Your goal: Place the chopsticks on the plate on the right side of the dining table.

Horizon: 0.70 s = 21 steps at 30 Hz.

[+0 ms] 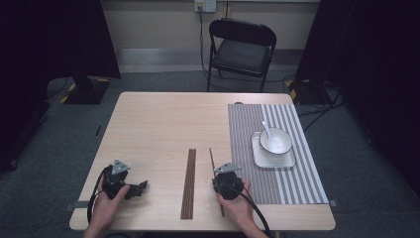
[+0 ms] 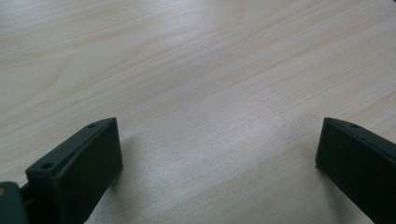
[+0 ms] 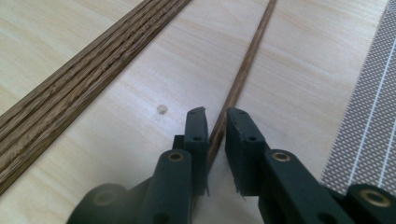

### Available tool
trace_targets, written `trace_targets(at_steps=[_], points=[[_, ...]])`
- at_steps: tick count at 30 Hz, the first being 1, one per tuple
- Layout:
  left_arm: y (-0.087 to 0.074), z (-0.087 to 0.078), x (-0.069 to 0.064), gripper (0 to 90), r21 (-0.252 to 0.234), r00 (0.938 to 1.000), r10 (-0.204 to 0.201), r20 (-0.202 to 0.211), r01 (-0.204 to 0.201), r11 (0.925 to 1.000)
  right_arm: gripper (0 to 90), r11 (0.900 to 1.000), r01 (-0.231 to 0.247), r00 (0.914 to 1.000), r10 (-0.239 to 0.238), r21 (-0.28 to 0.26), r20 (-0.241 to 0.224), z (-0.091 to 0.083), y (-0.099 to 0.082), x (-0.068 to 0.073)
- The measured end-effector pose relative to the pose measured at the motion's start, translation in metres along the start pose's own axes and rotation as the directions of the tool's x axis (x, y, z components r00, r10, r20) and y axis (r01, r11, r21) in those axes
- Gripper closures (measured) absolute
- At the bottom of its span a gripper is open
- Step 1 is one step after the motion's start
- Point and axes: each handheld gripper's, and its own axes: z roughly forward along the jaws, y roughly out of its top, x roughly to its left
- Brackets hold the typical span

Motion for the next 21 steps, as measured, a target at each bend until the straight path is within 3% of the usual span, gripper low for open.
trace_targets(at_steps=[16,21], points=[[0.000,0.000,0.000,0.0,0.000,1.0000,0.000,0.000,0.000,1.0000,83.8,0.9990,-0.045,0.9987,0.045,0.000,0.025,0.008,0.009,-0.016],[0.000,0.000,0.000,0.0,0.000,1.0000,-0.001,0.000,0.001,1.0000,85.3,0.9981,-0.062,0.9979,0.061,0.009,0.019,0.007,0.011,-0.028]])
